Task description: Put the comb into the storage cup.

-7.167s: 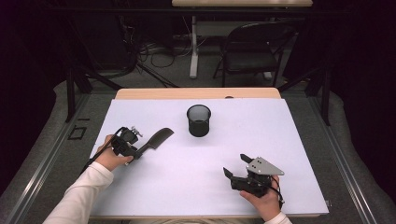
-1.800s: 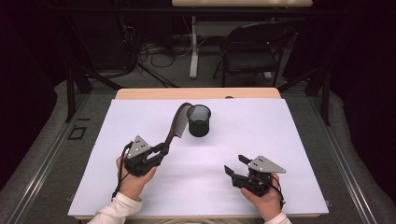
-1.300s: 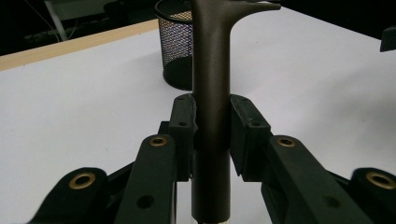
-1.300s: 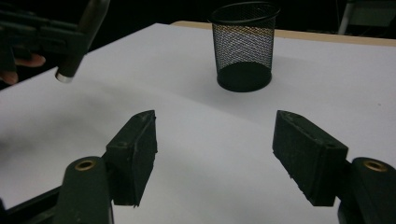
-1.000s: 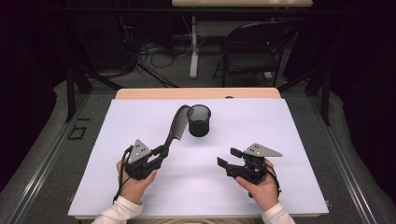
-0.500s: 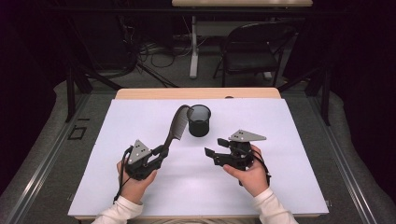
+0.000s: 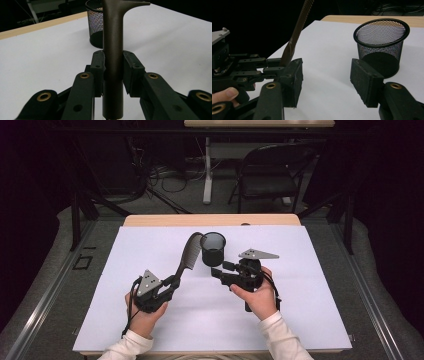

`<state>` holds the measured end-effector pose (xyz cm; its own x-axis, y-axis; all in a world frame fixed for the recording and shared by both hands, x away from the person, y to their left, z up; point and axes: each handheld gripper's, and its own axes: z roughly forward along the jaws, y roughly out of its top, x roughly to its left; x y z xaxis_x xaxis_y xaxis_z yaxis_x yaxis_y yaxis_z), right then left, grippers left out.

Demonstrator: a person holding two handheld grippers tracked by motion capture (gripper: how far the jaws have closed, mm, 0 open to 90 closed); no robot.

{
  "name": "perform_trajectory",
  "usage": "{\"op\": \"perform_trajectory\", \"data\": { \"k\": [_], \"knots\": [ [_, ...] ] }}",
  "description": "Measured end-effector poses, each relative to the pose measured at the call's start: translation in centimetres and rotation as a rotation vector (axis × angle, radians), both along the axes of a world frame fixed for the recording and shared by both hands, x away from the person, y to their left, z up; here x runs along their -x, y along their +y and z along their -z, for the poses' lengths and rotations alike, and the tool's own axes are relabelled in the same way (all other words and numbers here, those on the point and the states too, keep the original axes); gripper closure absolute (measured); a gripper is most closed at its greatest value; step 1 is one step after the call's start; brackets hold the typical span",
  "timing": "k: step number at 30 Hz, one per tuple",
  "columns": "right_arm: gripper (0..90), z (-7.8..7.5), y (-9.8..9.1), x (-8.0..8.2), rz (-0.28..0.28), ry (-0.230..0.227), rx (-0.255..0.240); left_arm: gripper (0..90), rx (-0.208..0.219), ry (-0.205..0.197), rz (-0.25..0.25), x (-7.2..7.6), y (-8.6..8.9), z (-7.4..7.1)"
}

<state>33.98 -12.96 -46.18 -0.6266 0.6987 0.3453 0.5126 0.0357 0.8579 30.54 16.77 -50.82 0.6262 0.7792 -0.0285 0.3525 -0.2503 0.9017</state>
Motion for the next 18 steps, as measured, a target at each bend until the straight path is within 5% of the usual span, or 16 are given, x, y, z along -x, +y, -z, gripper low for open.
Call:
{"op": "perform_trajectory", "data": {
  "k": [18],
  "knots": [
    [44.2,0.8,-0.7,-0.1,0.015,0.057,-0.06,72.3,-0.036,0.01,0.05,0.5,-1.6,0.9]
  ]
}}
